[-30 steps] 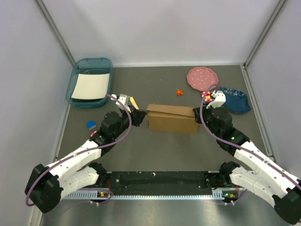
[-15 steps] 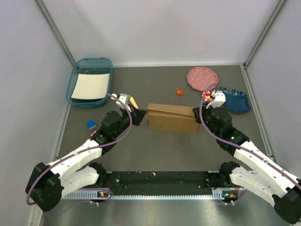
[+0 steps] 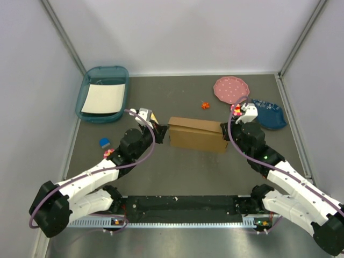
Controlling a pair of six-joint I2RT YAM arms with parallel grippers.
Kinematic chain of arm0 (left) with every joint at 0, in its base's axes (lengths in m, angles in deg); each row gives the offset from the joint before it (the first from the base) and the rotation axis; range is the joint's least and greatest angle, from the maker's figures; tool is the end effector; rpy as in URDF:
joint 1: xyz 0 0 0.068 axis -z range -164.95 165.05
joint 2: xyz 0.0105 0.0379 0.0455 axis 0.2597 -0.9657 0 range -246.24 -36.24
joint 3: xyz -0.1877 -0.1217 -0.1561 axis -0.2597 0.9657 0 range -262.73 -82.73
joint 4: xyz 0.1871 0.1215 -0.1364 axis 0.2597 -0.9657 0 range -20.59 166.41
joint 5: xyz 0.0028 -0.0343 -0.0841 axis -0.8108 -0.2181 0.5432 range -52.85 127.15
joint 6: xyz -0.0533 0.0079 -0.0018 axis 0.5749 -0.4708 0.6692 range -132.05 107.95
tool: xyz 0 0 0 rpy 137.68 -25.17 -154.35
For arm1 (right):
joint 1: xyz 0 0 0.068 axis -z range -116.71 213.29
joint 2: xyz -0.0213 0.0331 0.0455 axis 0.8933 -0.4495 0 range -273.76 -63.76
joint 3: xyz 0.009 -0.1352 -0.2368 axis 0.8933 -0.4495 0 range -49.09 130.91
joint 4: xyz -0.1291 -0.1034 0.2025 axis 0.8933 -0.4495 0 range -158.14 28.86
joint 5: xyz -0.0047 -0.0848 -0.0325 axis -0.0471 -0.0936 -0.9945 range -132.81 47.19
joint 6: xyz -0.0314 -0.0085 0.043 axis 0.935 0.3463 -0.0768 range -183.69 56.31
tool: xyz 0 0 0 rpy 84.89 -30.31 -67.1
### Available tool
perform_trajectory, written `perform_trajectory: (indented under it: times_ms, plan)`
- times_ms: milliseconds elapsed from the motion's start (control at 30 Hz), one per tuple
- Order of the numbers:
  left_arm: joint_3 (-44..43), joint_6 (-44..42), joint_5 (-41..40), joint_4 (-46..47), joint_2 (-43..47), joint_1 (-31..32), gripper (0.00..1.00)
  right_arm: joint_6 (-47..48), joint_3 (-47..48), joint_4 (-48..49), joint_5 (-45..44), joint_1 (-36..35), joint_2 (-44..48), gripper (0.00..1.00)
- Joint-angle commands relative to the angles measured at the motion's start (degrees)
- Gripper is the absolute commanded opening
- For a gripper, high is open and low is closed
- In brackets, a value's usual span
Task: Fold the paper box
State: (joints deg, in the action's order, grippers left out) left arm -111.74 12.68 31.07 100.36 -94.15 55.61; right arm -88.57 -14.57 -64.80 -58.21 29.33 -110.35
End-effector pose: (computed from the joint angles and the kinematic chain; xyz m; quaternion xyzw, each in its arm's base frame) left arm 0.1788 -0.1481 0.2617 0.0658 0.7339 -0.3312 0.5894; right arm 0.1670 0.1011 0.2833 0.0181 0.7939 0.2009 0.5736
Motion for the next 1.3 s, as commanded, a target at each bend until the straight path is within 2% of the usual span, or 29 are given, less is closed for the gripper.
perform_trajectory:
  times_ms: [0,500,667,767,800,933,1067,1267]
  plan:
    - [1.5,-0.8,-1.9,-2.8,-1.2,1.4,0.00,0.5,-1.7,-4.1,1.8,-0.2,-1.0,0.00]
    - [3.9,1.6,-4.4,-2.5,-7.1,3.2,0.00,0.9,-2.4,-4.2,1.5,-0.3,-0.7,0.00]
    - [3.2,1.4,-5.6,-6.3,-5.1,3.3,0.00,1.1,-1.8,-4.5,1.3,-0.3,-0.6,0.00]
    - [1.6,0.1,-6.7,-9.6,-2.5,3.4,0.12,1.3,-1.3,-4.7,1.0,-0.3,-0.7,0.00]
    - [0.4,0.1,-7.2,-12.4,-1.3,3.3,0.20,1.2,-1.2,-4.8,0.9,-0.3,-0.7,0.00]
    - [-2.0,-0.2,-7.6,-17.4,1.0,3.2,0.37,1.5,-0.9,-4.9,0.1,-0.3,-0.9,0.00]
    - [-3.4,-0.2,-8.2,-20.4,2.5,3.2,0.46,1.7,-0.7,-4.9,-0.5,-0.2,-1.5,0.00]
    - [-5.0,-0.9,-9.3,-23.7,4.1,3.2,0.49,1.7,-0.2,-4.8,-0.4,-0.3,-2.5,0.00]
